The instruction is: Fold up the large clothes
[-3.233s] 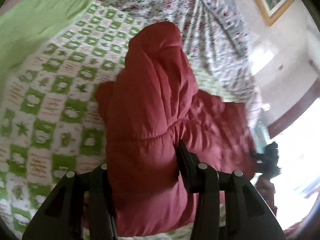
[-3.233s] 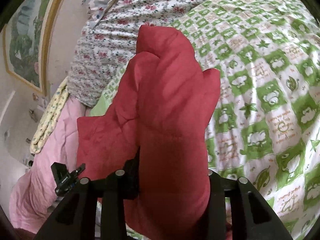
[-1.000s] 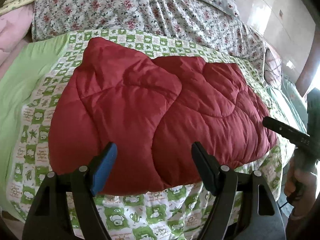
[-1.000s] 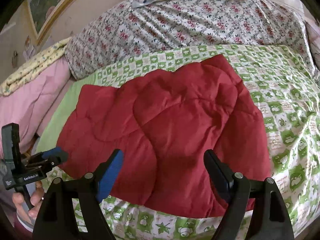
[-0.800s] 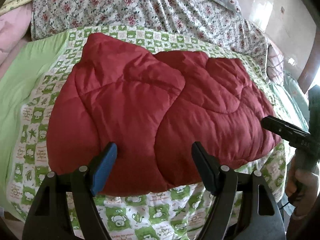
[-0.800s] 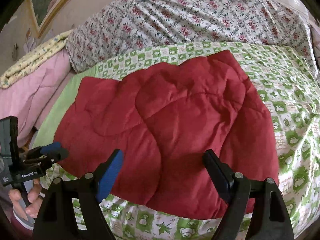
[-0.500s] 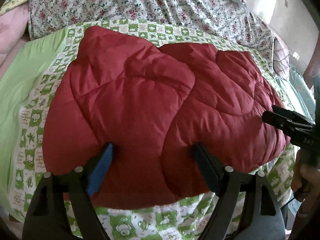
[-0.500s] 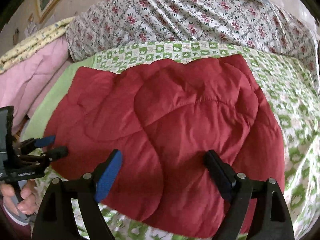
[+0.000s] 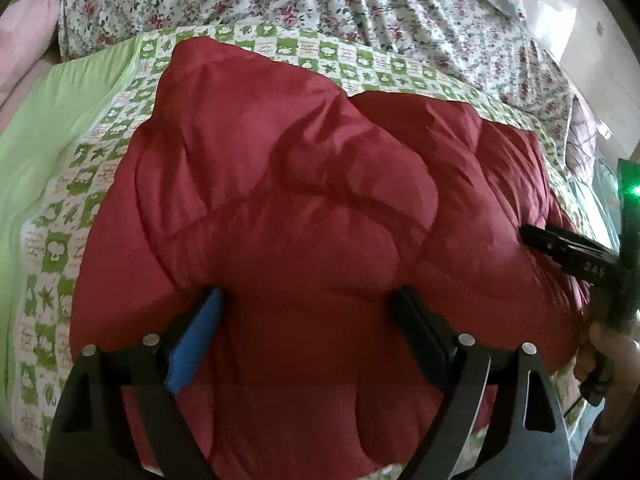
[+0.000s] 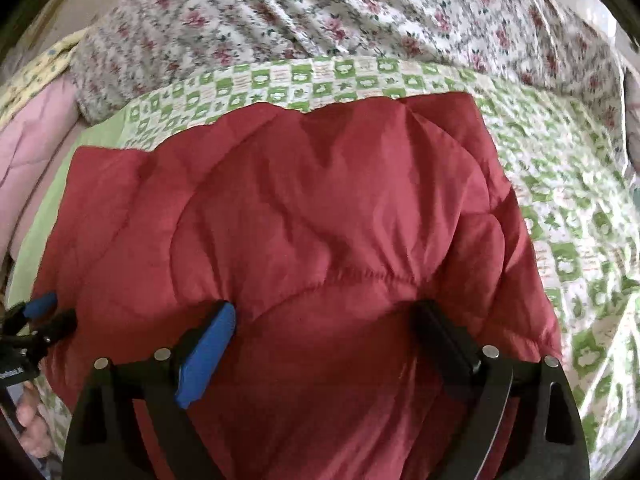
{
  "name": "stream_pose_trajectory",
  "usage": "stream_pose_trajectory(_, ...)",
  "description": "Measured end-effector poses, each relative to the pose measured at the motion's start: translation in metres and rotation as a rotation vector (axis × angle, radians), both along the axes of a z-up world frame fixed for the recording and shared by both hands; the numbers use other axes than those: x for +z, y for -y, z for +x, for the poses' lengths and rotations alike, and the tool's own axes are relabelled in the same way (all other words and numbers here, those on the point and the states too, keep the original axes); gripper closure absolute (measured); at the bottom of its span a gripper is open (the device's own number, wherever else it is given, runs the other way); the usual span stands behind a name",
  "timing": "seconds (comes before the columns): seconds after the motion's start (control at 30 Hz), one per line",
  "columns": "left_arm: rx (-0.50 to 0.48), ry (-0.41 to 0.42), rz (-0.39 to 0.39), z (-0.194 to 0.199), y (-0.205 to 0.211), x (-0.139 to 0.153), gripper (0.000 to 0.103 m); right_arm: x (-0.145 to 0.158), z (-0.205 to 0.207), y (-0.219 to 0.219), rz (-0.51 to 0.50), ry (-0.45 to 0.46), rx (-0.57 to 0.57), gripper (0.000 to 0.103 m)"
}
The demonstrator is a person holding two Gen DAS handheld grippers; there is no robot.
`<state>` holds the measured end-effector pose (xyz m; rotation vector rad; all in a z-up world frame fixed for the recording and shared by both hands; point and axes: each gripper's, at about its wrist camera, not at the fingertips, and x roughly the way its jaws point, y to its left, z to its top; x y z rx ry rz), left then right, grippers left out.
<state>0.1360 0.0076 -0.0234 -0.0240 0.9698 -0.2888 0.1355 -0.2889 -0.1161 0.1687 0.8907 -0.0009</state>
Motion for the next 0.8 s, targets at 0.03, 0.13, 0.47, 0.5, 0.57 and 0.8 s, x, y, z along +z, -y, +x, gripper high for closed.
stream_pose_trajectory(0.03, 0.002, 0.000, 0.007, 0.004, 0.002, -0.001, 0.014, -0.001, 0.003, 0.002, 0.007, -0.002, -0.004, 0.011)
stream_pose_trajectory(0.13, 0.005, 0.008, 0.043, 0.015, 0.008, -0.004, 0.010, -0.008, 0.012, 0.014, 0.064, -0.011, -0.015, 0.011)
stream_pose_trajectory(0.47, 0.024, 0.014, 0.108, 0.041, 0.018, -0.017, 0.002, -0.016, 0.018, 0.023, 0.116, -0.004, -0.026, 0.010)
stream_pose_trajectory(0.5, 0.026, 0.016, 0.114, 0.041, 0.019, -0.017, 0.002, -0.017, 0.018, 0.023, 0.118, 0.000, -0.025, 0.010)
stream_pose_trajectory(0.57, 0.029, 0.019, 0.118, 0.040, 0.019, -0.016, 0.002, -0.017, 0.018, 0.024, 0.121, 0.007, -0.025, 0.010)
stream_pose_trajectory(0.8, 0.024, 0.058, 0.120, 0.008, 0.012, 0.004, 0.003, -0.017, 0.018, 0.025, 0.123, 0.017, -0.019, 0.010)
